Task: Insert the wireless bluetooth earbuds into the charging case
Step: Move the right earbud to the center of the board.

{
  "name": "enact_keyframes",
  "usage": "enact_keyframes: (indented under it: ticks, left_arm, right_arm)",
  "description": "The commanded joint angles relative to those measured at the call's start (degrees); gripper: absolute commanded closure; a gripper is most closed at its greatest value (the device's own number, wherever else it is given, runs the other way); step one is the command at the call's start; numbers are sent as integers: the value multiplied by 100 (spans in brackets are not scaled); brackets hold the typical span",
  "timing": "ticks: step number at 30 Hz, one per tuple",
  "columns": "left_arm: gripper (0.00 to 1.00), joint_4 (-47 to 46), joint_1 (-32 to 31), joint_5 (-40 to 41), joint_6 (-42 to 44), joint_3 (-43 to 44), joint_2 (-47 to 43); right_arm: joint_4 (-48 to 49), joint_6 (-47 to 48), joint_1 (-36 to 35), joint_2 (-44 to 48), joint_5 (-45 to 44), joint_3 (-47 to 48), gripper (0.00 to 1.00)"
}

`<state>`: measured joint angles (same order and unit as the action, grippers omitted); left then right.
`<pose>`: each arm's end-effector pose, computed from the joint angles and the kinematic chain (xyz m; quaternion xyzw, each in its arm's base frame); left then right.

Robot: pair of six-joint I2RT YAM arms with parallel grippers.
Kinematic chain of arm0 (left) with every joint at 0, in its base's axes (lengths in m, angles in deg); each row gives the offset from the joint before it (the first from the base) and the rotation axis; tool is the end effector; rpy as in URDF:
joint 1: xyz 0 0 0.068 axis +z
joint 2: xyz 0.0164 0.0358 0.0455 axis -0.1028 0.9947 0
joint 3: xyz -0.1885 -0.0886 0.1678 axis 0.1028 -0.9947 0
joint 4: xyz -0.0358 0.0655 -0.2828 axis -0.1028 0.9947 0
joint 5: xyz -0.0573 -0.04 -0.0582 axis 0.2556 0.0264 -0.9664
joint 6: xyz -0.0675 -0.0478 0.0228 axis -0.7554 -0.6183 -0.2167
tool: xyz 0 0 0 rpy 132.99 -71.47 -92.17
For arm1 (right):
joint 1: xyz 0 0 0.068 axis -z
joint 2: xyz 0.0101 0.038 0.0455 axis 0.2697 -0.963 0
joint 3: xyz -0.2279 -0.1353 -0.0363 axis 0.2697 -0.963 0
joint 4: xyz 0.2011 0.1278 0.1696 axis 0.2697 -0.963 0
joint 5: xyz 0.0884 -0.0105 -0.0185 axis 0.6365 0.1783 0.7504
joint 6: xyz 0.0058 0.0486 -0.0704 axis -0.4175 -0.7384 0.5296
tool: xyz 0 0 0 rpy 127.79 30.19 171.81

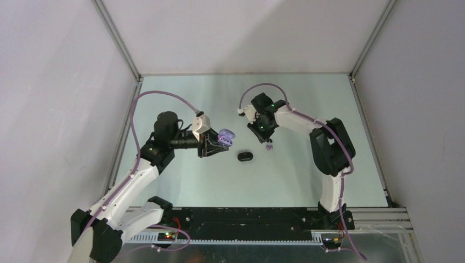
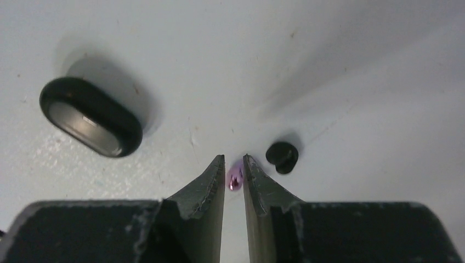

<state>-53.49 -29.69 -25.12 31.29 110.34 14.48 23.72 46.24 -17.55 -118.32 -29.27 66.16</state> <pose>0.2178 -0.1656 0.2942 0.4782 0.5866 -0.4476 0.4764 0.3584 0.2462 0.1402 -0.4531 0.8718 0.0833 0.1666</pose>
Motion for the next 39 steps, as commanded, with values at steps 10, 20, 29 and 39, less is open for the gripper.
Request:
enact_keyframes:
  ticks: [10, 20, 29, 39]
  left_arm:
    - [92, -179, 33, -109, 47, 2, -40]
    - [92, -182, 41, -141, 14, -6, -99]
    - [92, -225, 35, -173, -14, 1, -69]
    - [91, -237, 37, -204, -63, 8, -91]
  right_arm:
    - [-153, -113, -93, -541, -173, 226, 80]
    - [-240, -62, 292, -42, -214, -595, 82]
    - [-467, 230, 344, 689, -91, -1329, 83]
    - [-769, 305, 536, 1117, 551, -1583, 83]
